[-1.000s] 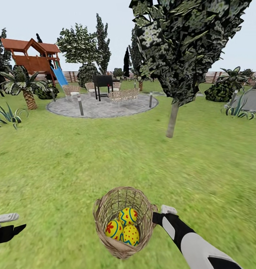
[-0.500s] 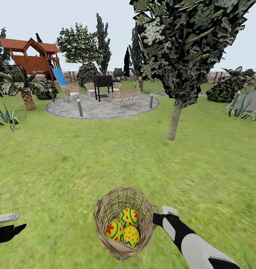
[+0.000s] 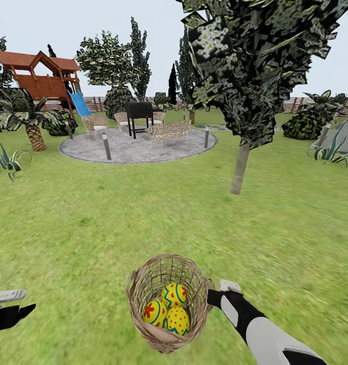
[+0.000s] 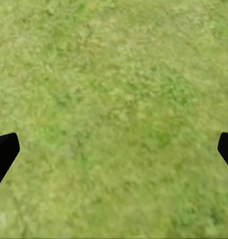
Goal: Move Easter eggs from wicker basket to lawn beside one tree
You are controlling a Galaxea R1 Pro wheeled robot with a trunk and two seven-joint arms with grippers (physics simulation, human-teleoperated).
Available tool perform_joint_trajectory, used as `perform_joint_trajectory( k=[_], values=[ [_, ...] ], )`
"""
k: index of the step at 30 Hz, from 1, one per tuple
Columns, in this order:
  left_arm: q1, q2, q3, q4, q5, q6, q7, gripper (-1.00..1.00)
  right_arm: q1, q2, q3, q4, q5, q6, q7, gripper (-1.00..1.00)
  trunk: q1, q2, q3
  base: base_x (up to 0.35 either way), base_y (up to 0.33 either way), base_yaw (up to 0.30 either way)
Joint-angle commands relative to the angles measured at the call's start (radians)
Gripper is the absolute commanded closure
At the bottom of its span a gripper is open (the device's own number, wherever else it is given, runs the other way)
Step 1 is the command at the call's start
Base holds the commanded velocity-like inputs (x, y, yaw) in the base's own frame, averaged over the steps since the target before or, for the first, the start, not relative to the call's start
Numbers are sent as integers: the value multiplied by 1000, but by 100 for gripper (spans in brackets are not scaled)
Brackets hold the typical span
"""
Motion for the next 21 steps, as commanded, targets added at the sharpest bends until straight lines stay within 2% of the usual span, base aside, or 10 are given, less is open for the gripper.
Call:
perform_joint_trajectory(
  k=[1,21],
  values=[
    [-1,0,1,-1,3,7,-3,-100,-1,1,-4,-3,-14,5,-4,100,1,-1,-2,344,0,0],
    [-1,0,1,0,3,7,-3,-100,-1,3,-3,-3,-15,5,-4,100,1,-1,-2,344,0,0]
  ],
)
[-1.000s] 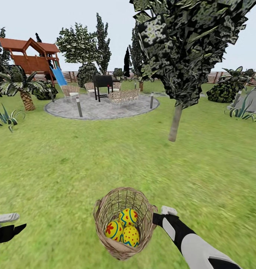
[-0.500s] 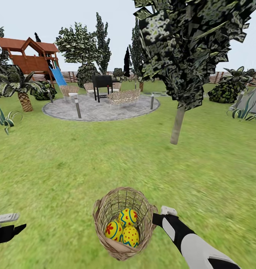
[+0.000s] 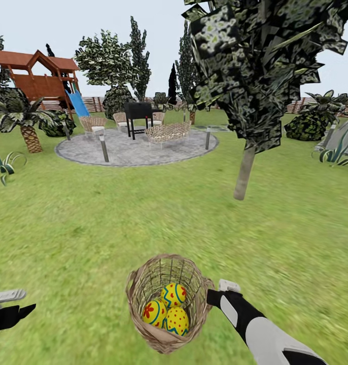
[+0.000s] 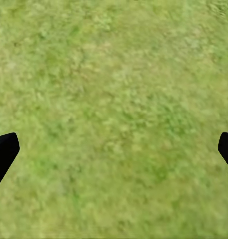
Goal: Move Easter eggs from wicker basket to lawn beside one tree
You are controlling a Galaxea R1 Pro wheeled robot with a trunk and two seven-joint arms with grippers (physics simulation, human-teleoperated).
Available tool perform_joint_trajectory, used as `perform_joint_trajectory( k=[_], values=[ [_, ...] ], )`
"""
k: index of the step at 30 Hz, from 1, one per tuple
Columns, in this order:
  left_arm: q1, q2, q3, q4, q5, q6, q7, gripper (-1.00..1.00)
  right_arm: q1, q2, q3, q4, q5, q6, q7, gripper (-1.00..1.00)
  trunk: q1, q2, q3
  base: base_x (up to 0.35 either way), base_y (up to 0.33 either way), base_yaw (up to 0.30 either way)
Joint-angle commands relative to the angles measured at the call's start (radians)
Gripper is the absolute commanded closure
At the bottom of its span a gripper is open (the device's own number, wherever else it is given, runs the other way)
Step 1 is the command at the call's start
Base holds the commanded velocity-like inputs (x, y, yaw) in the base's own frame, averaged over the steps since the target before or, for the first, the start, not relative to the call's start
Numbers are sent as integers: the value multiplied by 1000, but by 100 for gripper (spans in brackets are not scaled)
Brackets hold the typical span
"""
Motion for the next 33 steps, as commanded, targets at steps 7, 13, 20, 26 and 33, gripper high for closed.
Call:
perform_joint_trajectory(
  k=[7,13,20,26,33],
  values=[
    [-1,-1,1,0,3,7,-3,-100,-1,1,-4,-3,-15,5,-4,100,1,-1,-2,344,0,0],
    [-1,-1,1,0,3,7,-1,-100,1,1,-3,-2,-14,4,-4,100,1,-1,-2,344,0,0],
    [0,-1,1,0,3,6,-1,-100,1,2,-3,-1,-14,4,-4,100,1,-1,-2,344,0,0],
    [0,-1,1,0,2,7,-1,-100,1,1,-3,-3,-14,3,-4,100,1,-1,-2,344,0,1],
    [-1,-1,1,0,2,6,-1,-100,1,0,-5,-3,-15,3,-4,100,1,-1,-2,344,0,82]
  ],
)
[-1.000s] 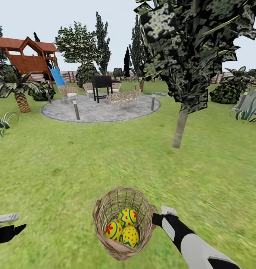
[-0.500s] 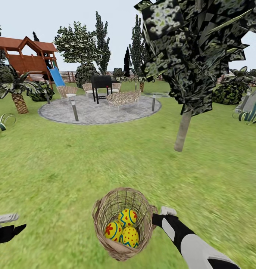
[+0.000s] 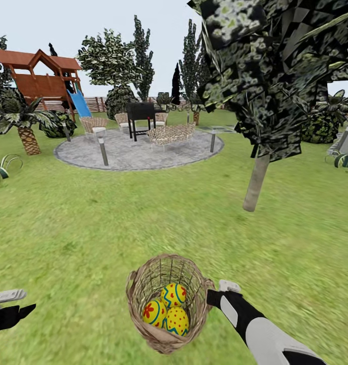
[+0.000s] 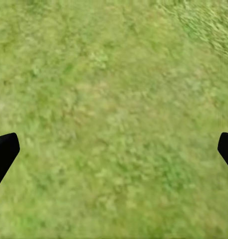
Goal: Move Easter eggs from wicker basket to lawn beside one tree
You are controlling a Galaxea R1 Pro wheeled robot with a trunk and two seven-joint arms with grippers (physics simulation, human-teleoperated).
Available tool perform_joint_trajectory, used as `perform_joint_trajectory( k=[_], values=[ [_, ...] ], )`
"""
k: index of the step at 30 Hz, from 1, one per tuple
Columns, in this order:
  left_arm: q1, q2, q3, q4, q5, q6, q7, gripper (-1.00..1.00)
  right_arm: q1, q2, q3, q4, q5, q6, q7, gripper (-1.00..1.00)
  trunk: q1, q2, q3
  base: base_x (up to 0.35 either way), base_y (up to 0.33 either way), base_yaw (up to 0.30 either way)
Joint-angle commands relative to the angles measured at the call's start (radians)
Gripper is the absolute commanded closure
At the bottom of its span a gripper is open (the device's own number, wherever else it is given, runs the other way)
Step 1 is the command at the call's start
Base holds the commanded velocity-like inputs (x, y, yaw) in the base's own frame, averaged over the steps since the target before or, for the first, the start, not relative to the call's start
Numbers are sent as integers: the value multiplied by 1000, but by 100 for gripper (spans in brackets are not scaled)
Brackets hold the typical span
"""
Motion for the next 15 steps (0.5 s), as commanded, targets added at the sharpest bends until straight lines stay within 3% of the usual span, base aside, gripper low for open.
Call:
perform_joint_trajectory(
  k=[1,15],
  values=[
    [0,-3,0,1,-2,1,-3,-100,1,1,-4,0,-14,-1,-4,100,1,-2,-2,0,0,0],
    [-1,-7,0,9,-2,-21,2,-100,4,-4,-3,0,-12,-32,-4,100,1,-2,-2,6,7,0]
  ],
)
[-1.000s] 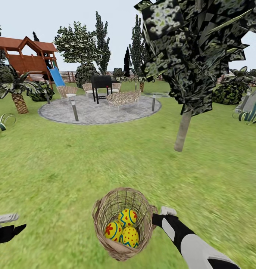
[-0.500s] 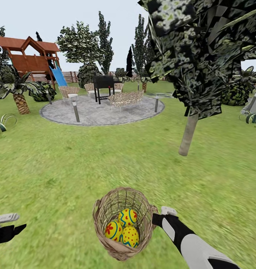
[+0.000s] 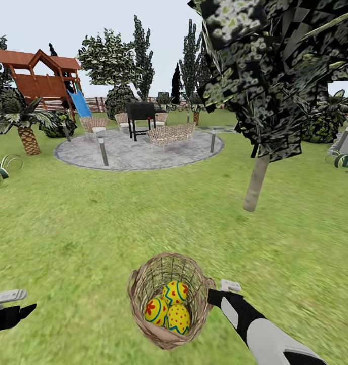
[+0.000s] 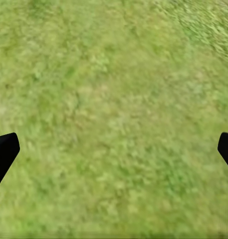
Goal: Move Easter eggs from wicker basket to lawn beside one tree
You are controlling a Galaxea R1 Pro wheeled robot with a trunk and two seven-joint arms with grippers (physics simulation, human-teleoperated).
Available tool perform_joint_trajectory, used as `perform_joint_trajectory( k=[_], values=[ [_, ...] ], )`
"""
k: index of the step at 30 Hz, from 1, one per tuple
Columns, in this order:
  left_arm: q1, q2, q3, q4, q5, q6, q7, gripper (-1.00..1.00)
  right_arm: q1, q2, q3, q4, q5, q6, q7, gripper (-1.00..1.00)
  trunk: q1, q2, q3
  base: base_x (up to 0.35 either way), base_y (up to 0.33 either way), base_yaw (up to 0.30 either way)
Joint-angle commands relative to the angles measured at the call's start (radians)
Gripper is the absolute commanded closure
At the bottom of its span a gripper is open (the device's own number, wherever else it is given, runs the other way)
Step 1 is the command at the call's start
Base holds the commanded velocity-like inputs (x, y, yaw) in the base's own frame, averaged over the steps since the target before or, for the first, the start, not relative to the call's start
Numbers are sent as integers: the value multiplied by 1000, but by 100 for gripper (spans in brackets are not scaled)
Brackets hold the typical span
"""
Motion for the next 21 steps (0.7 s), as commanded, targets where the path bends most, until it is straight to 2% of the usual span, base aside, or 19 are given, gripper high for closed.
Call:
perform_joint_trajectory(
  k=[1,21],
  values=[
    [2,-4,2,5,5,4,-2,-100,0,1,-7,-3,-14,-1,-4,100,0,-2,-2,138,152,0],
    [3,-7,2,21,4,2,1,-100,0,2,-7,-3,-15,-19,-4,100,0,-2,-2,193,260,0]
  ],
)
